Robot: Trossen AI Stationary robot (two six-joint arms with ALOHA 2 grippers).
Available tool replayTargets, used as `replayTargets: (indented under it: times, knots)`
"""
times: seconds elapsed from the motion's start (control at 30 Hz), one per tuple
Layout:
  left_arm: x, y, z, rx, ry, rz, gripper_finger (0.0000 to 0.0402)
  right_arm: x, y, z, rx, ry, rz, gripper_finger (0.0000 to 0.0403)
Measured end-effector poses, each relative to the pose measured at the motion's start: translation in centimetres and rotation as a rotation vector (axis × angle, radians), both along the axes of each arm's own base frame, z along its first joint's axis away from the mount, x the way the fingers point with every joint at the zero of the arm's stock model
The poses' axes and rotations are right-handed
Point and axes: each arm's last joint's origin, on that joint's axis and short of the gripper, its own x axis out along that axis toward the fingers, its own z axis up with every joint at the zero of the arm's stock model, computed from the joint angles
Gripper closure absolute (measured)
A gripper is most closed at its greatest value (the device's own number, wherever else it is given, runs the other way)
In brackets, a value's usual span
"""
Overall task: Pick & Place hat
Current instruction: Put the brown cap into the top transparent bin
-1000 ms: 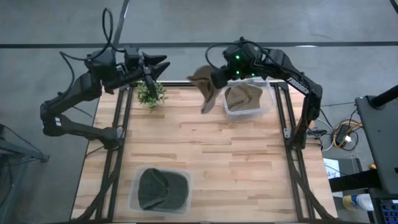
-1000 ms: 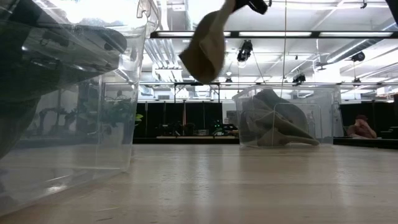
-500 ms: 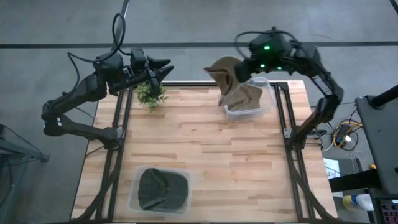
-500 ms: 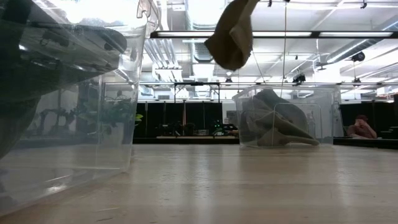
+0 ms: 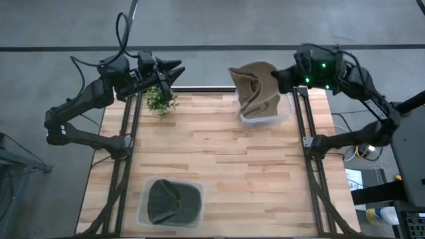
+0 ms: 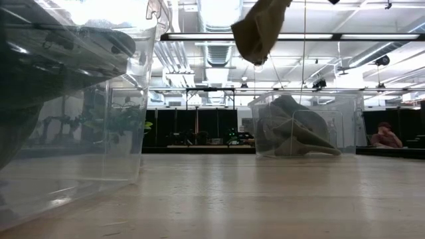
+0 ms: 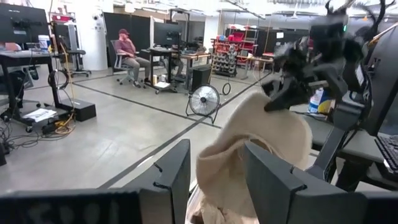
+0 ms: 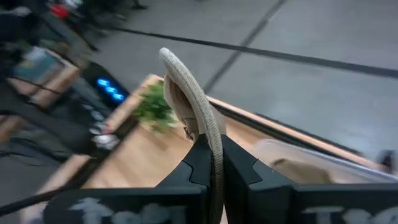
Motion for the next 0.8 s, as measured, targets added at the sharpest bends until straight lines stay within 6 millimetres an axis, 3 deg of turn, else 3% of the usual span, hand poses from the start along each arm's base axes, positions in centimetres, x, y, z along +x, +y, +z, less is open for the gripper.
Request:
replayTargets:
  times: [0.2,0.47,0.67,0.8]
  knots:
    - [0.0,0.0,0.1,0.004,-0.011,0.000,0.0262,-1.0,0.7,-4.3,0.047,-0.051,0.034,0.0394]
    - [0.0,0.0,0.2,0.005,-0.015,0.000,0.0262,-2.9,0.8,-9.9,0.123,-0.090,-0.057,0.0394]
    - [0.0,0.0,0.2,0.002,-0.019,0.000,0.0262,-4.6,0.1,-12.3,0.034,-0.222,-0.148,0.0394]
    - [0.0,0.0,0.2,-0.014,-0.027,-0.002,0.0262,-5.7,-0.5,-14.0,0.051,-0.214,-0.204,0.0394]
